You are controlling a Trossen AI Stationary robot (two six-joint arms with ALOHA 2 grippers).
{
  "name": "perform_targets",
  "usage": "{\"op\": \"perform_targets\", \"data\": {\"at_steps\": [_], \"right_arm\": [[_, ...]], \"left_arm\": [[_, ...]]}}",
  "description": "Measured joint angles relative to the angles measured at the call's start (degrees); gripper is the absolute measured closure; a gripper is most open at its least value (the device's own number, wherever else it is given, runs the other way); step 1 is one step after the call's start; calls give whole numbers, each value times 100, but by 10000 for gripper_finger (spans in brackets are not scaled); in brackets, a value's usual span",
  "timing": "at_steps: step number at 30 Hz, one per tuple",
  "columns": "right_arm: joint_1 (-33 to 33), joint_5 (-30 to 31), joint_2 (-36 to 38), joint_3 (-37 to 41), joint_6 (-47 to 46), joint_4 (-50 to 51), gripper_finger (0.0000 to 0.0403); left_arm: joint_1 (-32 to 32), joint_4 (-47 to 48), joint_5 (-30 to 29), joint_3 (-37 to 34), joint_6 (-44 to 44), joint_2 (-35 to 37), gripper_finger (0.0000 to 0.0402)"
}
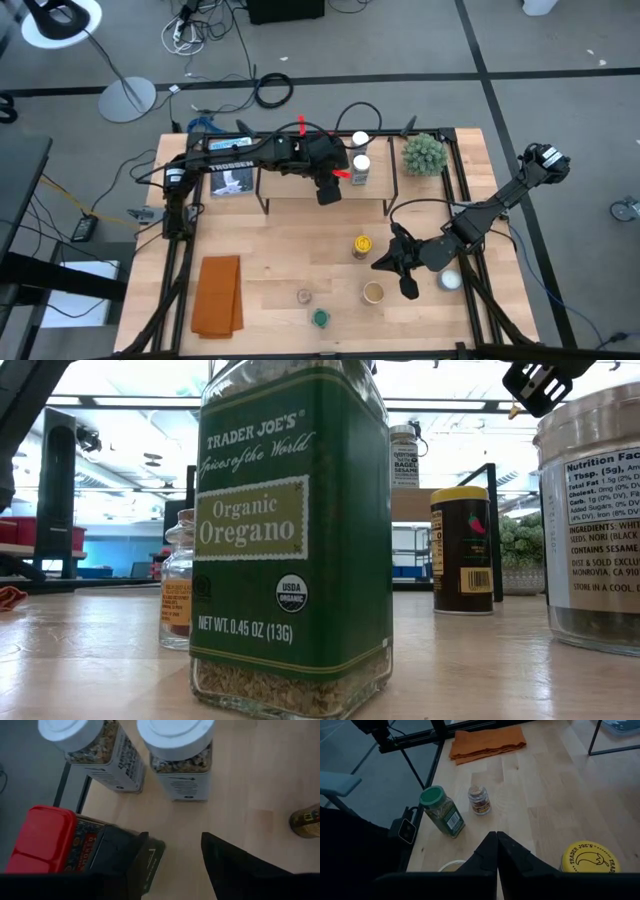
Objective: Shelf spices
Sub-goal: Put the black seasoning can on the shelf, then put the yellow seasoning bottle on the shelf
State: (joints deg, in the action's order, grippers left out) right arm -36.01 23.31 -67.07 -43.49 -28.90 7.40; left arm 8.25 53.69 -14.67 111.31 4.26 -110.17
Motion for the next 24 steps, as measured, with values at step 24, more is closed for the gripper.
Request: {"op": "perform_targets", "data": {"at_steps": [24], "right_arm": [[0, 0, 0, 0, 4, 2, 401]], "left_arm": [[-810, 912, 19, 321, -344, 188, 215]]}}
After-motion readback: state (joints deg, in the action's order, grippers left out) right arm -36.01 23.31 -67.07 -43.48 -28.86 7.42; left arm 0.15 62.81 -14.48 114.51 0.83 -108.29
